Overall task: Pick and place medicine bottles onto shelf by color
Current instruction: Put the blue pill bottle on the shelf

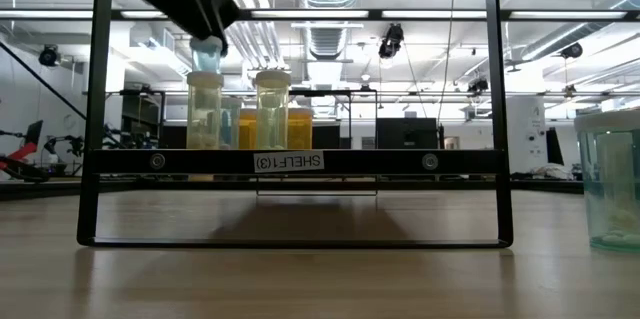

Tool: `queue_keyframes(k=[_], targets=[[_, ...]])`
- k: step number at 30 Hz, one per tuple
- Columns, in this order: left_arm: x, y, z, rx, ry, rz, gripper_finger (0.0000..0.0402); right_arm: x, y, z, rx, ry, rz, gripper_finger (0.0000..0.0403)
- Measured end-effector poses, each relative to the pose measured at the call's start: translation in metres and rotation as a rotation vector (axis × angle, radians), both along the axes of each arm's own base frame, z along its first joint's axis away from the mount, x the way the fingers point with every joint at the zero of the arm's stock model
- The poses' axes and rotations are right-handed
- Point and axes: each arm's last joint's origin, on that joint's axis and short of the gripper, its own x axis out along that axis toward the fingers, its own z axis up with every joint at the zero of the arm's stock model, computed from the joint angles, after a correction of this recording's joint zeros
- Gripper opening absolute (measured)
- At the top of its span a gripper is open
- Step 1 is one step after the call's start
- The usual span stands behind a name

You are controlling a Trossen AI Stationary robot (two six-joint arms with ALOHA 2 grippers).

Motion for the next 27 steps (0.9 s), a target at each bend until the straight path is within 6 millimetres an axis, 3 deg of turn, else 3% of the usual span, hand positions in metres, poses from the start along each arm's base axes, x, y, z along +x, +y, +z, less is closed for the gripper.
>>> queue_keyframes(k=[11,27], targets=[[0.009,0.000,-0.018,0.014,0.023,0.003,0.0107,0.000,0.000,0.000,0.014,-0.003,-0.004,0.0137],[0.012,0.001,-0.022,0.003,0.018,0.022,0.0107,0.000,0.000,0.000,0.012,-0.002,-0.004,0.0137]])
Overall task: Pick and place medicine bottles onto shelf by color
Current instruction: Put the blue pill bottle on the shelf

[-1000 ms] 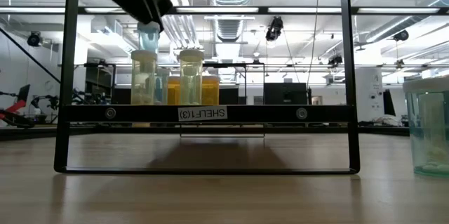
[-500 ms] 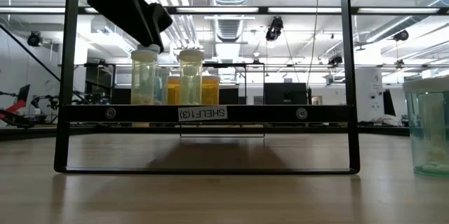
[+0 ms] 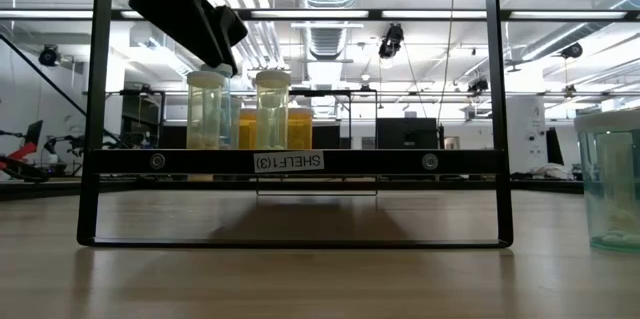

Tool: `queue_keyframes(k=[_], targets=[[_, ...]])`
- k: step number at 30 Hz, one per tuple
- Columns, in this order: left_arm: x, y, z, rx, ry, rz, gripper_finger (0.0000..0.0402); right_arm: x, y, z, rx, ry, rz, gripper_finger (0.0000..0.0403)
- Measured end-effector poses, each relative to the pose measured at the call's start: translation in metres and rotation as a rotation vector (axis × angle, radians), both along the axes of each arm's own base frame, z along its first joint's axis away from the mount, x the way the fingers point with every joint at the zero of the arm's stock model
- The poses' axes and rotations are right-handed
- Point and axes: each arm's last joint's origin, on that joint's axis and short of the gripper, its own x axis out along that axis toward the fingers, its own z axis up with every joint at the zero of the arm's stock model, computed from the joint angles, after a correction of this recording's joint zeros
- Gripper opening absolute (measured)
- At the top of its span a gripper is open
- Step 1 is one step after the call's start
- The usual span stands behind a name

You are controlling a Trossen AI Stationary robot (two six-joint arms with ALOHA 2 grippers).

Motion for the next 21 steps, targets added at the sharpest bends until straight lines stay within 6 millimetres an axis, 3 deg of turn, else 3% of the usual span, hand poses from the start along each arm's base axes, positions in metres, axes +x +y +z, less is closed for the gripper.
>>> queue_keyframes(k=[7,21], targets=[[0.0048,-0.0012,-0.0099,0.008,0.034,-0.003,0.0107,-0.0001,0.0001,-0.0003,-0.003,0.003,0.001,0.0137],[0.0058,-0.0015,-0.0081,0.005,0.015,-0.008,0.0107,-0.0001,0.0001,-0.0003,-0.009,0.003,0.003,0.0137]])
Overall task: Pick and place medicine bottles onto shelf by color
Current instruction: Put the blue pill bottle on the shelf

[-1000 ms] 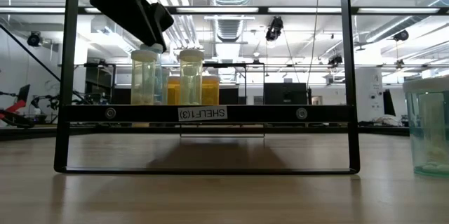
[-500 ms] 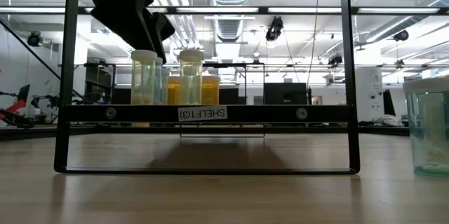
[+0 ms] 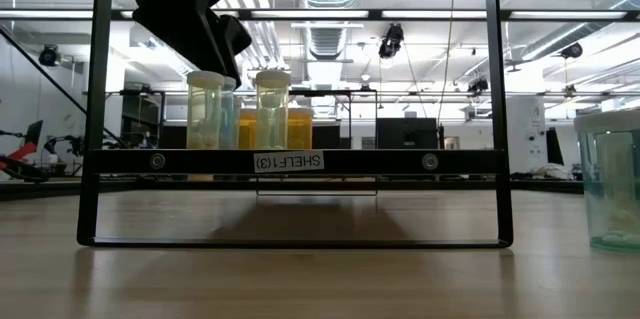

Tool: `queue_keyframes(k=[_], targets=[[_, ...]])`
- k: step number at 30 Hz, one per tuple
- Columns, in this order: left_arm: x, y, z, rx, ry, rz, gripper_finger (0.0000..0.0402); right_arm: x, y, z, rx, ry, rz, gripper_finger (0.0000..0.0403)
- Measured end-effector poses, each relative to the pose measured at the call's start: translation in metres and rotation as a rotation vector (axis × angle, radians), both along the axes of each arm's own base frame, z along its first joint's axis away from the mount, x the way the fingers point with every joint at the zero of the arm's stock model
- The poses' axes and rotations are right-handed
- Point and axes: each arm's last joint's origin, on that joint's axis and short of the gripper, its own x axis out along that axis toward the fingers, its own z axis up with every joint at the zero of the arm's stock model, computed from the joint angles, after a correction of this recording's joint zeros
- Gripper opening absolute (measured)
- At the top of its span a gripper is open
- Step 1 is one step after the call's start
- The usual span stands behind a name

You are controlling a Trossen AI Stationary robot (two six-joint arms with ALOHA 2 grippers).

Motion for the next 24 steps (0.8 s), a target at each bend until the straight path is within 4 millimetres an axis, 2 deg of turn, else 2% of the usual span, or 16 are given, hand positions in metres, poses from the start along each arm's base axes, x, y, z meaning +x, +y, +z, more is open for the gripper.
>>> queue_keyframes(k=[7,24], targets=[[0.0028,-0.0009,-0.0058,-0.012,0.024,0.013,0.0107,0.0000,0.0000,0.0000,0.000,0.000,0.000,0.0137],[0.0027,0.0000,-0.0057,-0.042,0.033,-0.003,0.0107,0.0000,0.0000,-0.0001,0.000,0.001,0.000,0.0137]])
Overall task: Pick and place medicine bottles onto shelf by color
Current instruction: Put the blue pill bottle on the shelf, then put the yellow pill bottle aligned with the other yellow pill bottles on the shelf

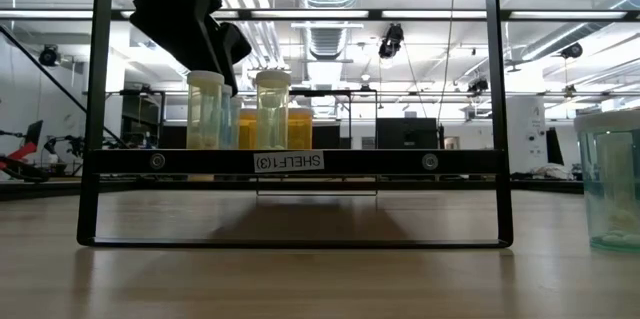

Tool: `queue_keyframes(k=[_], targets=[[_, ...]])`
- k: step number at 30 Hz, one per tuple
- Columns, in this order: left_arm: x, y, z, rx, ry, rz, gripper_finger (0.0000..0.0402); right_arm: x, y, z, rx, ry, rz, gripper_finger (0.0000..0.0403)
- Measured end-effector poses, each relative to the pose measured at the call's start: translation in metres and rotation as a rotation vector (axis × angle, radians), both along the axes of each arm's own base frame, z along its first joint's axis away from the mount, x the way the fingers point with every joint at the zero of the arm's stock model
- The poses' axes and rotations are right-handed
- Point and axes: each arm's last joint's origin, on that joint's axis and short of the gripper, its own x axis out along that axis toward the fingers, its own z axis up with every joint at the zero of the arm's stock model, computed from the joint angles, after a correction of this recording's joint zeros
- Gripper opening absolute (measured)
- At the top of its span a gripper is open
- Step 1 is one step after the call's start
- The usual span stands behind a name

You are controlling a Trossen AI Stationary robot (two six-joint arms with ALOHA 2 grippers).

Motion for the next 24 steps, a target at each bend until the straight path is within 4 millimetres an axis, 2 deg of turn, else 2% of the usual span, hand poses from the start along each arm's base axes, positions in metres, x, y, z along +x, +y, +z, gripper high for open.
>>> queue_keyframes(k=[3,12,24], targets=[[0.000,0.000,0.000,-0.003,0.001,-0.002,0.0121,0.000,0.000,0.000,0.000,0.000,0.000,0.0137],[-0.001,0.000,0.001,-0.002,-0.002,-0.004,0.0197,0.000,0.000,0.000,0.000,0.000,0.000,0.0137],[-0.015,0.004,0.022,0.040,-0.029,-0.054,0.0206,0.000,0.000,0.001,0.015,-0.008,-0.005,0.0137]])
